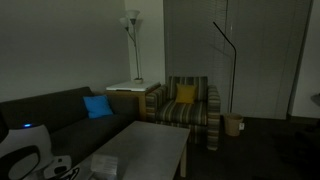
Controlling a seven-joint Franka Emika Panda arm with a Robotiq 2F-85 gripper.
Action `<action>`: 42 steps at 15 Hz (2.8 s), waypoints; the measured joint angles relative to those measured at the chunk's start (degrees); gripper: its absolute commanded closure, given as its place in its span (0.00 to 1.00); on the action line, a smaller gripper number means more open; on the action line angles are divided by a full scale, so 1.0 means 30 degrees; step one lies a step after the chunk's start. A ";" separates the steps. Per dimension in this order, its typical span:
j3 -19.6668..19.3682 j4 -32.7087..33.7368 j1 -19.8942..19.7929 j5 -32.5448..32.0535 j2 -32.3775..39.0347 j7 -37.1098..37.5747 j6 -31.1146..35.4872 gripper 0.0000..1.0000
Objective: Move mug from the white plate to the table
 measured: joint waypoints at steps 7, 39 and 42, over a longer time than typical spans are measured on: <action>-0.0046 0.0235 0.0405 -0.0750 -0.0192 0.0396 0.0096 0.97; 0.4511 0.3685 -0.2490 -0.0584 0.2097 -0.4389 0.0110 0.97; 0.4369 0.3218 -0.2619 -0.0584 0.2150 -0.4407 0.0076 0.97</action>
